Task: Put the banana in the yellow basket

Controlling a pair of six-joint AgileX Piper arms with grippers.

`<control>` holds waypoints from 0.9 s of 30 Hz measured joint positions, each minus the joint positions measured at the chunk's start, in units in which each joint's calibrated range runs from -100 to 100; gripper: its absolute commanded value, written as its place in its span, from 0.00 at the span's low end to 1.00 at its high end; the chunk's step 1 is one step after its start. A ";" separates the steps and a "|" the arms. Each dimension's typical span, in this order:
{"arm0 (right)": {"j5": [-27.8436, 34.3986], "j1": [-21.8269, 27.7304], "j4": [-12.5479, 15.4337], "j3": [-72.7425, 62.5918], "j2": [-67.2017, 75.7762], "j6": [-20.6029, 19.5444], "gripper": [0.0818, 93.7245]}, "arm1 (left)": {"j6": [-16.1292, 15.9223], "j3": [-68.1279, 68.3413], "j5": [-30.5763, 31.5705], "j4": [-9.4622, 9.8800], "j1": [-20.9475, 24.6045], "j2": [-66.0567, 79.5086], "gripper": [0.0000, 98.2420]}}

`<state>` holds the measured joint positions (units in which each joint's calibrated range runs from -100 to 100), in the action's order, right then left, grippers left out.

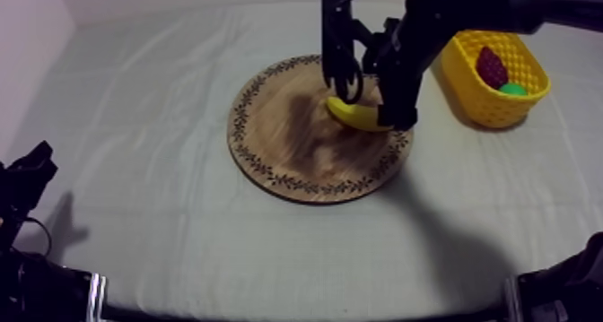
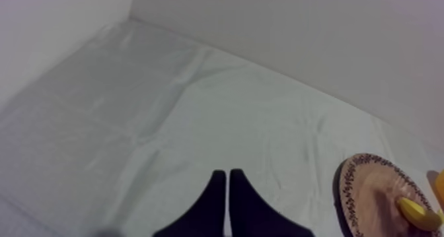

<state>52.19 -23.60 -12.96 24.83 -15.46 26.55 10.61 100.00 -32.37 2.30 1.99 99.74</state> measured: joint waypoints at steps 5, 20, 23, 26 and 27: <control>-0.88 -0.04 0.68 -0.32 -3.01 -0.12 0.93 | 0.00 0.00 0.00 0.00 0.00 0.00 0.00; -2.69 -0.25 3.49 -4.23 -10.84 -0.58 0.85 | 0.00 0.00 0.00 0.00 0.00 0.00 0.00; -2.12 -0.06 3.68 -6.32 -12.81 -0.96 0.77 | 0.00 0.00 0.00 0.00 0.00 0.00 0.00; -0.72 0.23 4.16 -7.63 -14.06 -0.25 0.66 | 0.00 0.00 0.00 0.00 0.00 0.00 0.00; -0.20 0.31 4.55 -8.00 -14.22 0.01 0.64 | 0.00 0.00 0.00 0.00 0.00 0.00 0.00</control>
<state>51.98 -23.29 -8.41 16.83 -29.67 26.56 10.61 100.00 -32.37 2.30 1.99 99.74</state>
